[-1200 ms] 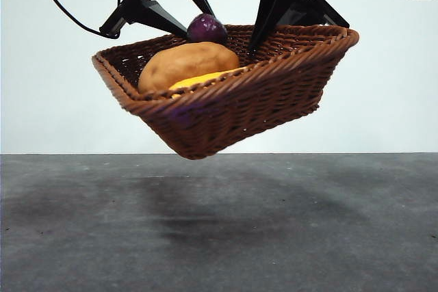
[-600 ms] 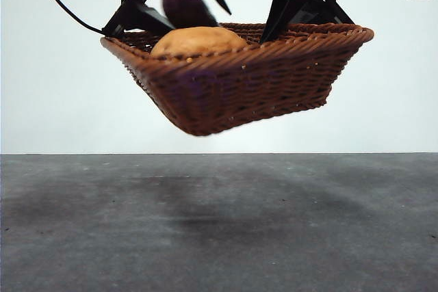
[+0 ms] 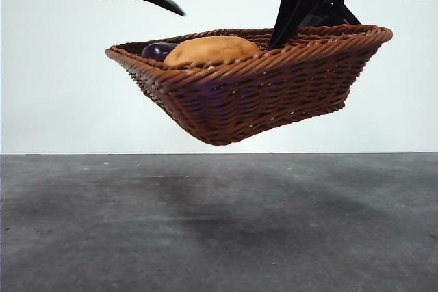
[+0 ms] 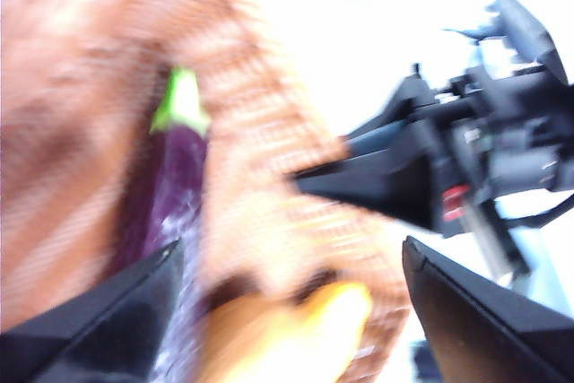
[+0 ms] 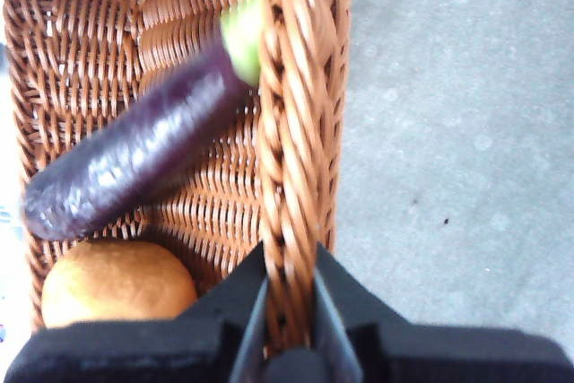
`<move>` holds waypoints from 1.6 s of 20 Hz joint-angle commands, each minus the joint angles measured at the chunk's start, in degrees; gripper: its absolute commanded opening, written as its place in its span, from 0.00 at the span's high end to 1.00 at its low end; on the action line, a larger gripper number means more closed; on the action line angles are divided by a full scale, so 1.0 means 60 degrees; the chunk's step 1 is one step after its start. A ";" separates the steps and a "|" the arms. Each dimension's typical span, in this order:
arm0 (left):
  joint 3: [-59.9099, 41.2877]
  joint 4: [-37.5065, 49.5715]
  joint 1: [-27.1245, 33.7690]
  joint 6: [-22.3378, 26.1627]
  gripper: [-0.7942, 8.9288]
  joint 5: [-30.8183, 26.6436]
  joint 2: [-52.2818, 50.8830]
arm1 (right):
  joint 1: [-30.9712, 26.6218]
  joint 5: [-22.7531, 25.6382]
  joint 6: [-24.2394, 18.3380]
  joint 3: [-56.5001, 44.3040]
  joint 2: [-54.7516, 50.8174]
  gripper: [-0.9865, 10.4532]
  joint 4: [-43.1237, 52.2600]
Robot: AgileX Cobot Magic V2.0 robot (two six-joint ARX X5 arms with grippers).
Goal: Help me put the vegetables on the table into the basket
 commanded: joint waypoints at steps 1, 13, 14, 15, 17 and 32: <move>0.0200 -0.0667 0.0149 0.1118 0.50 -0.0149 -0.0146 | -0.0004 -0.0219 -0.0025 0.0036 -0.0022 0.92 0.0087; 0.0229 -0.2922 0.0852 0.4160 0.93 -0.3938 -0.3803 | -0.1934 -0.0645 0.0044 0.0036 -0.0637 0.92 -0.0616; 0.0229 -0.2994 0.0914 0.4309 0.93 -0.4062 -0.4164 | -0.2346 -0.0641 0.0036 0.0036 -0.0769 0.92 -0.0707; 0.0229 -0.3147 0.0976 0.4401 0.93 -0.4087 -0.4488 | -0.2809 -0.0645 -0.0051 0.0036 -0.0841 0.92 -0.0852; 0.0229 -0.3534 0.1009 0.4634 0.93 -0.4080 -0.5049 | -0.3636 -0.0641 -0.0280 0.0033 -0.0841 0.92 -0.1133; 0.0229 -0.3974 0.1009 0.4801 0.93 -0.4047 -0.6138 | -0.5013 -0.0579 -0.0729 -0.2430 0.0718 0.92 0.1639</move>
